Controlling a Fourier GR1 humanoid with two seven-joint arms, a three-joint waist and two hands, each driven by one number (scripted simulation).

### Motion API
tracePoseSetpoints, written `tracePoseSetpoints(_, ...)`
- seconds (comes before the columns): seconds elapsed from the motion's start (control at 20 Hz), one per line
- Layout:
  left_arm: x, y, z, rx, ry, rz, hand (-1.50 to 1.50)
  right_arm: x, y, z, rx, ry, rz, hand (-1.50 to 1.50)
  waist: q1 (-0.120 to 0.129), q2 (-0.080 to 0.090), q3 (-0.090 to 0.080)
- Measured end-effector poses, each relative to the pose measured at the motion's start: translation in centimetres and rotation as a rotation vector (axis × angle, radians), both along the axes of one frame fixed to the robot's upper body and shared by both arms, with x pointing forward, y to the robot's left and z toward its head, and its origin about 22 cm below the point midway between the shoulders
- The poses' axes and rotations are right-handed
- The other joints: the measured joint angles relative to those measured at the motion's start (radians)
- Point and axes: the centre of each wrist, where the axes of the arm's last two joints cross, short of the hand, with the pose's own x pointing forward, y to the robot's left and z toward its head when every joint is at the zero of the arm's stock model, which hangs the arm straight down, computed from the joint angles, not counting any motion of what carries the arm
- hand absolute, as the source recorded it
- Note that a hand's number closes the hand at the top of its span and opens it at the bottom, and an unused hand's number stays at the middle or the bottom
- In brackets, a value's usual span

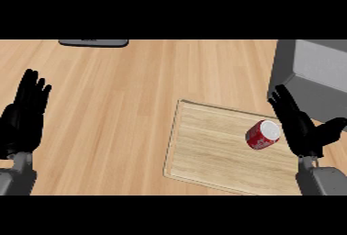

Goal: Pick the can from the tray and place it in the cardboard box

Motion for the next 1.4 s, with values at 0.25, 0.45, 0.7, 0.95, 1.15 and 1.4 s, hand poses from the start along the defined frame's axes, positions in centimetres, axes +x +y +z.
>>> tracePoseSetpoints(0.25, -1.1, 1.4, -1.2, 0.165, 0.059, -0.055, 0.00, -1.7, -4.6, 1.6, -0.079, -0.304, -0.056, -1.50, -0.078, 0.004, 0.006)
tracePoseSetpoints(0.45, -2.0, 1.6, -2.7, 0.268, 0.128, -0.116, 0.00, -3.2, -8.7, 2.3, -0.111, -0.500, -0.301, -1.50, -0.148, 0.000, 0.018)
tracePoseSetpoints(0.7, -2.7, 0.6, -4.7, 0.350, 0.173, -0.212, 0.00, -7.5, -11.9, -0.5, -0.254, -0.755, -0.429, -1.50, -0.133, 0.013, 0.012)
tracePoseSetpoints(0.95, -2.3, -0.2, -5.7, 0.392, 0.183, -0.259, 0.00, -13.2, -14.2, -2.2, -0.536, -0.771, -0.336, -1.50, -0.110, 0.016, 0.005)
tracePoseSetpoints(1.15, -1.8, -0.9, -6.3, 0.408, 0.184, -0.285, 0.00, -16.9, -13.7, -1.8, -0.697, -0.695, -0.273, -1.50, -0.091, 0.015, 0.002)
tracePoseSetpoints(1.4, -1.4, -1.6, -7.3, 0.418, 0.186, -0.301, 0.00, -20.1, -10.8, 1.0, -0.807, -0.631, -0.199, -1.50, -0.076, 0.015, 0.000)
